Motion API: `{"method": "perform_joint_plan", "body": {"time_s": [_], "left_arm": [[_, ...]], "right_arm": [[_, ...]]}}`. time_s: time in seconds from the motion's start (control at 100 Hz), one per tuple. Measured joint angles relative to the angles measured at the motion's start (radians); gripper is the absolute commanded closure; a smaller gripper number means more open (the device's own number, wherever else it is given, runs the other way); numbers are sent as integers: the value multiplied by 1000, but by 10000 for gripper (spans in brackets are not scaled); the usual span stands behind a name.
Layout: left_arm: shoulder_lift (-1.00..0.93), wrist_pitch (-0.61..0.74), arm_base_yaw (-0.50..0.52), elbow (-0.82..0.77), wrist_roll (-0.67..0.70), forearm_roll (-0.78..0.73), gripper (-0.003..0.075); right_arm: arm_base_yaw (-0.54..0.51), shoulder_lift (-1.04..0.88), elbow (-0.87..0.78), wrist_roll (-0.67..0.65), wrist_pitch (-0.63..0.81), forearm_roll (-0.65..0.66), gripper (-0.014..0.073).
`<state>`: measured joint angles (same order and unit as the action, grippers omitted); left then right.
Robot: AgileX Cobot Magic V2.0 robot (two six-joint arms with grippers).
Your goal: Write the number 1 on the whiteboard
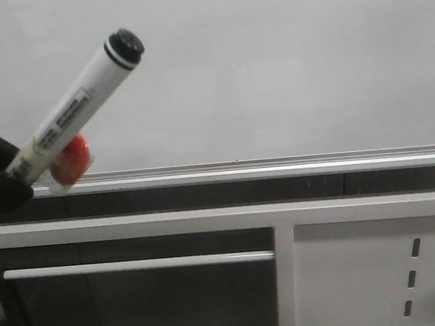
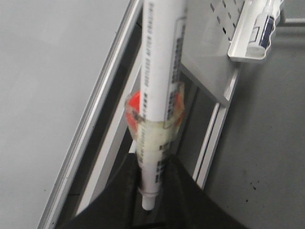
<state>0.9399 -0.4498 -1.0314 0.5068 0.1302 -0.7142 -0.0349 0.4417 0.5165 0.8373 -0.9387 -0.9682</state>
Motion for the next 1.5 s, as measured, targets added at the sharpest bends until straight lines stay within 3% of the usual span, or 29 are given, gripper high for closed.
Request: {"method": "perform_joint_plan", "body": {"time_s": [0.08, 0.13, 0.45, 0.84, 1.29, 1.5], "left_arm": [[9, -7, 0, 0, -2, -1, 738], [11, -7, 0, 0, -2, -2, 738], [67, -32, 0, 65, -2, -104, 738], [256, -31, -9, 201, -2, -174, 738], [273, 52, -42, 232, -2, -181, 738], [293, 52, -42, 232, -2, -188, 738]], "right_arm": [[0, 24, 1, 12, -11, -27, 299], [0, 39, 1, 17, -22, -39, 276], [0, 177, 1, 114, -85, -197, 281], [0, 337, 1, 170, -94, -293, 314], [0, 406, 2, 243, -92, -365, 341], [82, 457, 3, 261, -54, -387, 340]]}}
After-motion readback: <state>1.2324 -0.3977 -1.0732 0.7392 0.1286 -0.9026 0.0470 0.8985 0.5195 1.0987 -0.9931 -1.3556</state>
